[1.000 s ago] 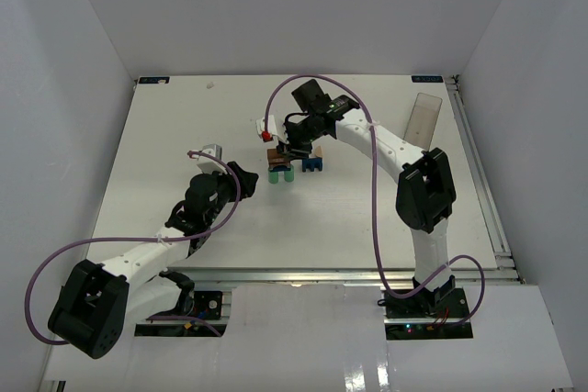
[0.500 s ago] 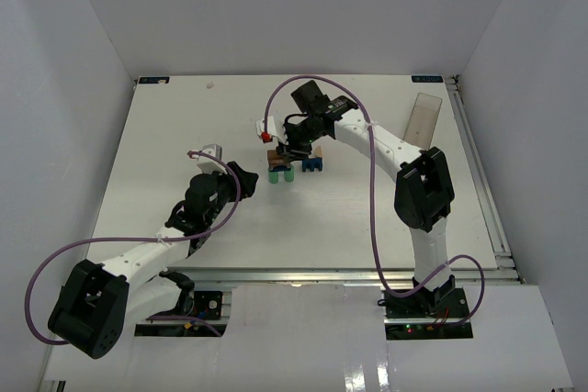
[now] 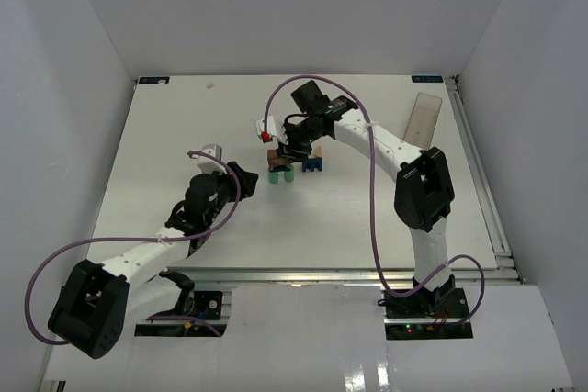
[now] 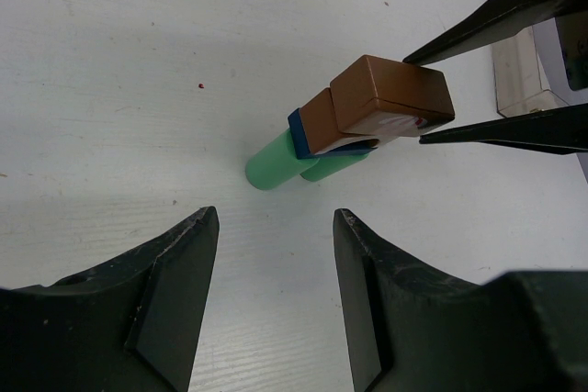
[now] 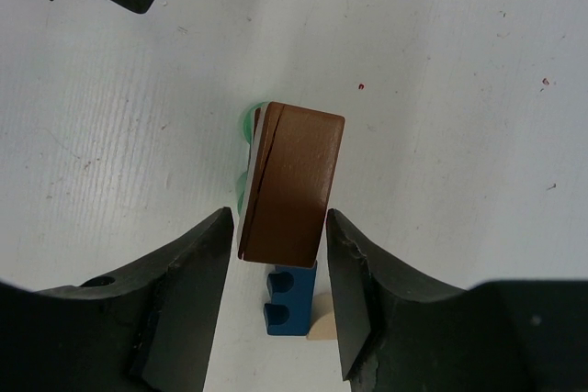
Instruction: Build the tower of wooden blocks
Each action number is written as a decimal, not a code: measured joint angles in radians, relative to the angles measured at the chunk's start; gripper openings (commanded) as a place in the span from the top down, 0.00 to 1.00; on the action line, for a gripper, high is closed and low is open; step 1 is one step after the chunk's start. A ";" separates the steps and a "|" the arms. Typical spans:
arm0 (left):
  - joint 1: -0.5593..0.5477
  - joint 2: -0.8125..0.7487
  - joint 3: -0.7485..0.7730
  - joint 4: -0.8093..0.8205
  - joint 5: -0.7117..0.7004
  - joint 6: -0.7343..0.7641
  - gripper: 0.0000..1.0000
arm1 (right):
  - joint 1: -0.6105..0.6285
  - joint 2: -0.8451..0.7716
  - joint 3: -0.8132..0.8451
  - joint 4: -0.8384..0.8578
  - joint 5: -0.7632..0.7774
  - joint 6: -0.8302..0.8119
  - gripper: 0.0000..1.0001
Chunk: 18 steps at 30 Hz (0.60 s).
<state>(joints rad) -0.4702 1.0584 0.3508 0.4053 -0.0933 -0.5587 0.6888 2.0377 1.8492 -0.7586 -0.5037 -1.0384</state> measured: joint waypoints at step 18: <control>0.000 0.000 0.000 0.014 0.000 0.000 0.36 | 0.000 0.000 0.000 0.000 0.012 0.007 0.44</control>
<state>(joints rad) -0.4702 1.0584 0.3508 0.4191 -0.0933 -0.5587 0.6888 2.0377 1.8492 -0.7582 -0.4913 -1.0312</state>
